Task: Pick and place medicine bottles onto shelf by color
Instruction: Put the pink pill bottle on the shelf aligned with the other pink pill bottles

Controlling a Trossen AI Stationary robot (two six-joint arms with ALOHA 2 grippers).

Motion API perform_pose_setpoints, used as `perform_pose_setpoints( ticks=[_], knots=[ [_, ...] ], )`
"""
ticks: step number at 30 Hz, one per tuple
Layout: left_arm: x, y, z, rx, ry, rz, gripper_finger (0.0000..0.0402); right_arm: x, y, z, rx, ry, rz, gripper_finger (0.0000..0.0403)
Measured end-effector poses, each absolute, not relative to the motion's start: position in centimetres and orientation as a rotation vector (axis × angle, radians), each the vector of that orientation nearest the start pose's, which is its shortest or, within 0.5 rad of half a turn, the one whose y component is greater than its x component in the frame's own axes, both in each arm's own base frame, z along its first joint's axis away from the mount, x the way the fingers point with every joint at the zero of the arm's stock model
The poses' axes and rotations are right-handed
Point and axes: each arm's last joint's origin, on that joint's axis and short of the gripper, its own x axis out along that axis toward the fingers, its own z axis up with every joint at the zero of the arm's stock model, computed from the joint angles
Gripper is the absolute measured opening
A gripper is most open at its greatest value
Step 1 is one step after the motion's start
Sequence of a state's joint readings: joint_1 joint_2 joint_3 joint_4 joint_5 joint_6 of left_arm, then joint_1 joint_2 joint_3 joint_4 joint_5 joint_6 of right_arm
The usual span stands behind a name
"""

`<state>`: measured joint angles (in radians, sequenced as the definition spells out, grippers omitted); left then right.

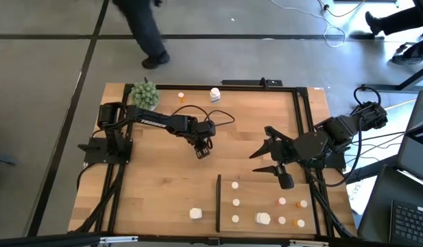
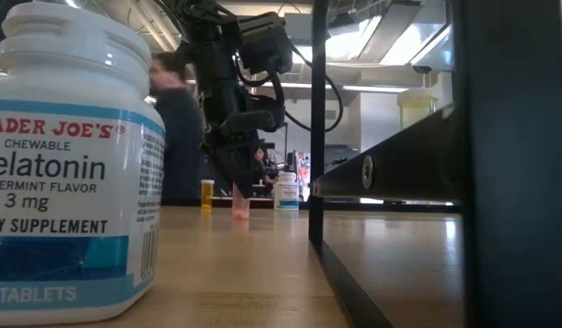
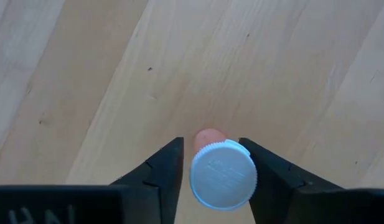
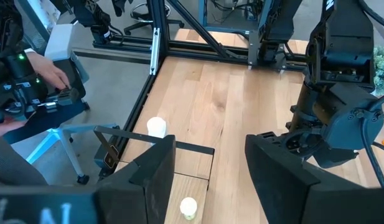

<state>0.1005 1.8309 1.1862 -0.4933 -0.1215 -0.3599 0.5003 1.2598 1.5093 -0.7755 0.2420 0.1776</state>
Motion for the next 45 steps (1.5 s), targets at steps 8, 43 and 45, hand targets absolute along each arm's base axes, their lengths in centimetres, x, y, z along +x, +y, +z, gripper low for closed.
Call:
perform_pose_setpoints(
  ticks=[8, 43, 45],
  knots=[
    [35.7, 4.0, 17.1, -0.305, 1.105, 0.402, 0.0203, 21.8, 11.1, 42.5, -0.019, 0.511, 0.208, 0.0197],
    [26.9, -3.8, 29.9, -0.273, 0.899, 0.375, 0.0214, 21.8, 11.2, 42.6, -0.017, 0.505, 0.208, 0.0197],
    [26.3, -4.9, 30.0, -0.242, 0.908, 0.363, 0.0214, 21.8, 11.2, 42.6, -0.016, 0.505, 0.208, 0.0197]
  ],
)
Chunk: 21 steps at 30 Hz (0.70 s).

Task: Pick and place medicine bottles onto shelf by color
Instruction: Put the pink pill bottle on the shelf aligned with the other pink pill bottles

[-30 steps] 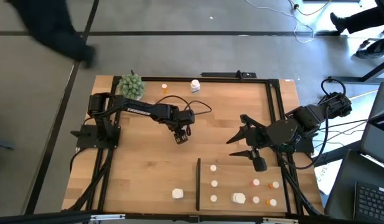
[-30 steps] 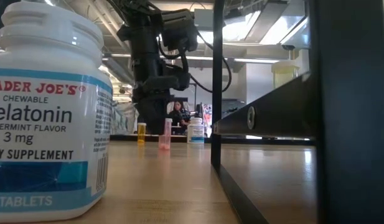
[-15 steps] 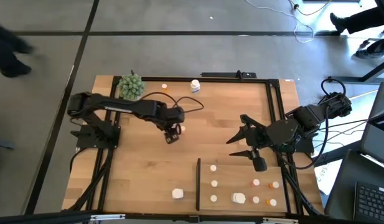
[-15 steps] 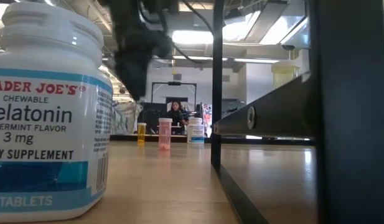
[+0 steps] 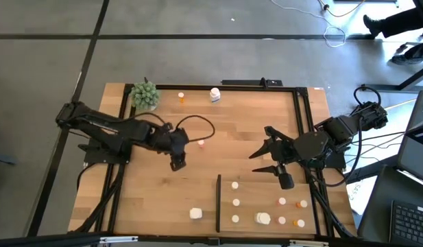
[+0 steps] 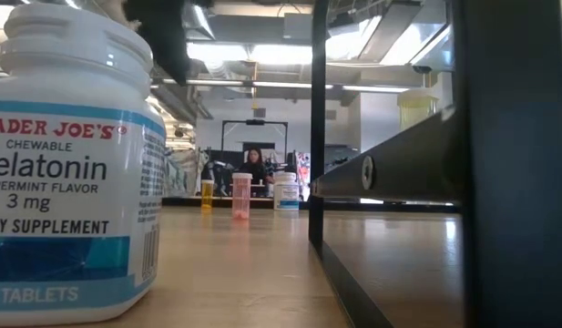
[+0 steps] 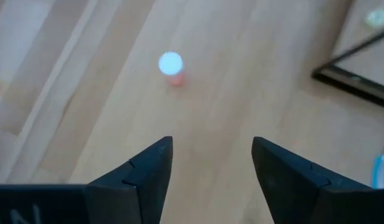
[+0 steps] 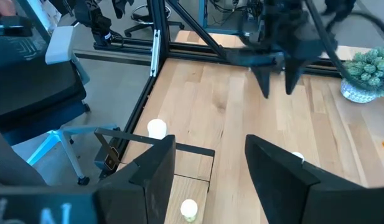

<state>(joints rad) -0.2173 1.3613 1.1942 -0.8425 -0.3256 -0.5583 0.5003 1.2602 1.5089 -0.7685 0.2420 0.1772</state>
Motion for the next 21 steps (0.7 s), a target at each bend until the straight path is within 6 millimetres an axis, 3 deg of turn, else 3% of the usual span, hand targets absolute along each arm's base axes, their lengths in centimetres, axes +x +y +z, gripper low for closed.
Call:
perform_pose_setpoints(
  ticks=[10, 17, 21],
  knots=[
    [25.1, -9.7, 30.2, -0.269, 0.832, 0.338, 0.0214, 21.9, 11.2, 42.8, -0.007, 0.485, 0.211, 0.0197],
    [23.6, -12.7, 30.3, -0.286, 0.753, 0.357, 0.0214, 22.3, 11.4, 43.5, 0.231, 0.426, 0.177, 0.0197],
    [23.0, -13.7, 30.5, -0.285, 0.688, 0.393, 0.0214, 22.6, 11.3, 43.7, 0.223, 0.398, 0.171, 0.0197]
  ],
)
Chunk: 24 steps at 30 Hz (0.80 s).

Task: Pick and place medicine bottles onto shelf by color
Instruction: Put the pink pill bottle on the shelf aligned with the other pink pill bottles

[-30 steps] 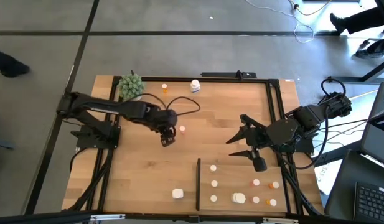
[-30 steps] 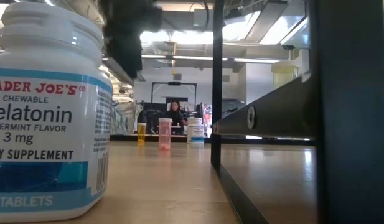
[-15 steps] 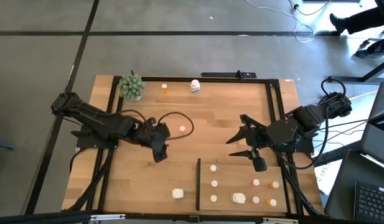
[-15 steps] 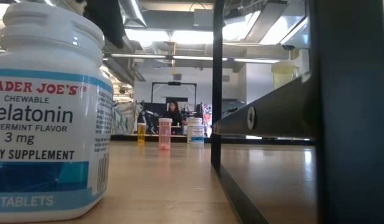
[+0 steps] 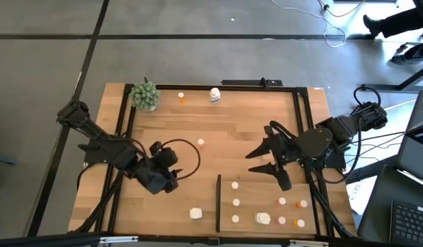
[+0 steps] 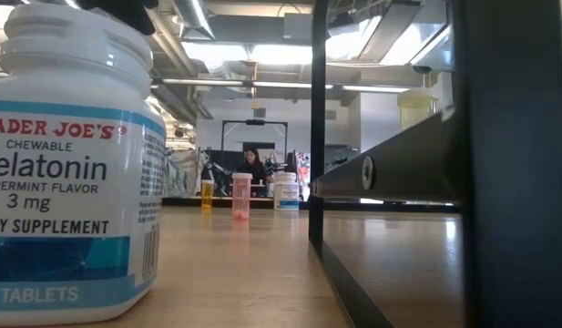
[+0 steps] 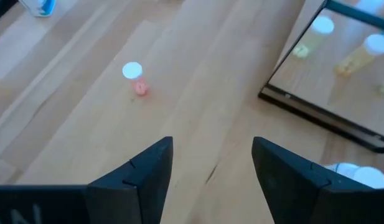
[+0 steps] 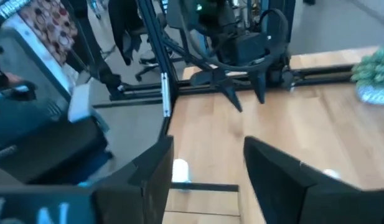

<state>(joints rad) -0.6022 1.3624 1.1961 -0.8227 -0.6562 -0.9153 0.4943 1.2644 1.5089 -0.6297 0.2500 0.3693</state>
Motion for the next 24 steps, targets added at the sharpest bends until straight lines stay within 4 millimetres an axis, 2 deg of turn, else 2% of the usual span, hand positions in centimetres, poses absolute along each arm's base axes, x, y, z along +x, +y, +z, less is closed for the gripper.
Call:
perform_pose_setpoints(
  ticks=[6, 10, 13, 19, 24],
  knots=[
    [22.7, -14.1, 30.5, -0.291, 0.661, 0.405, 0.0214, 22.9, 11.1, 44.0, 0.2, 0.348, 0.152, 0.0197],
    [23.0, -13.6, 30.5, -0.318, 0.648, 0.437, 0.0214, 22.9, 11.0, 44.0, 0.153, 0.352, 0.151, 0.0197],
    [23.2, -13.2, 30.5, -0.323, 0.644, 0.455, 0.0214, 23.2, 10.3, 44.0, 0.137, 0.336, 0.074, 0.0197],
    [23.6, -12.4, 30.6, -0.327, 0.628, 0.497, 0.0214, 24.9, 6.5, 43.7, 0.147, 0.347, -0.035, 0.019],
    [23.8, -12.1, 30.6, -0.329, 0.626, 0.512, 0.0214, 27.3, 2.8, 42.4, 0.174, 0.409, -0.045, 0.0173]
  ],
)
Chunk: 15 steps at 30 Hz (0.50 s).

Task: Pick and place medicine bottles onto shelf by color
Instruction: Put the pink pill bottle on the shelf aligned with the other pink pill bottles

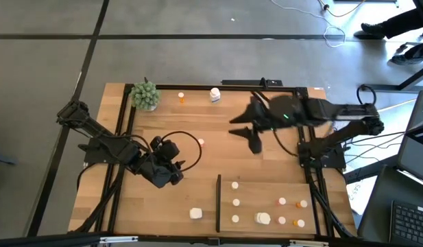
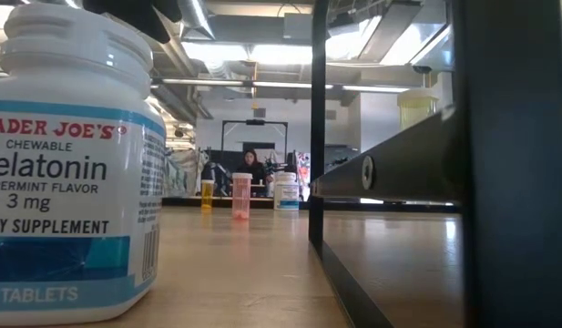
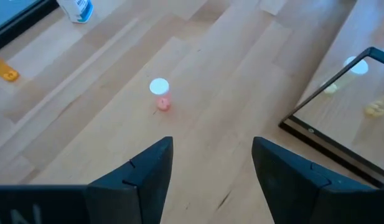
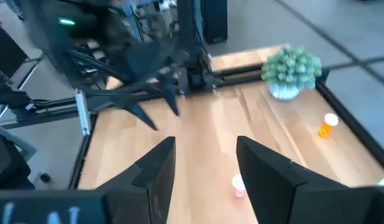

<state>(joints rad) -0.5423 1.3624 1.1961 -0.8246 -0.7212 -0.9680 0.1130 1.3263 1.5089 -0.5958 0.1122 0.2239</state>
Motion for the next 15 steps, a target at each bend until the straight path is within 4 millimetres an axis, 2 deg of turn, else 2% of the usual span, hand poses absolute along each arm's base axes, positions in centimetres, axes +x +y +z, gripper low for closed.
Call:
perform_pose_setpoints(
  ticks=[5, 9, 15],
  knots=[
    [23.7, -12.0, 30.5, -0.352, 0.623, 0.525, 0.0214, 30.1, 0.0, 40.2, 0.175, 0.497, 0.013, 0.017],
    [23.7, -12.0, 30.5, -0.369, 0.622, 0.534, 0.0214, 32.7, -0.4, 37.9, 0.063, 0.55, 0.116, 0.017],
    [23.7, -12.0, 30.5, -0.385, 0.619, 0.541, 0.0214, 36.1, -0.6, 34.4, -0.066, 0.613, 0.135, 0.017]
  ],
)
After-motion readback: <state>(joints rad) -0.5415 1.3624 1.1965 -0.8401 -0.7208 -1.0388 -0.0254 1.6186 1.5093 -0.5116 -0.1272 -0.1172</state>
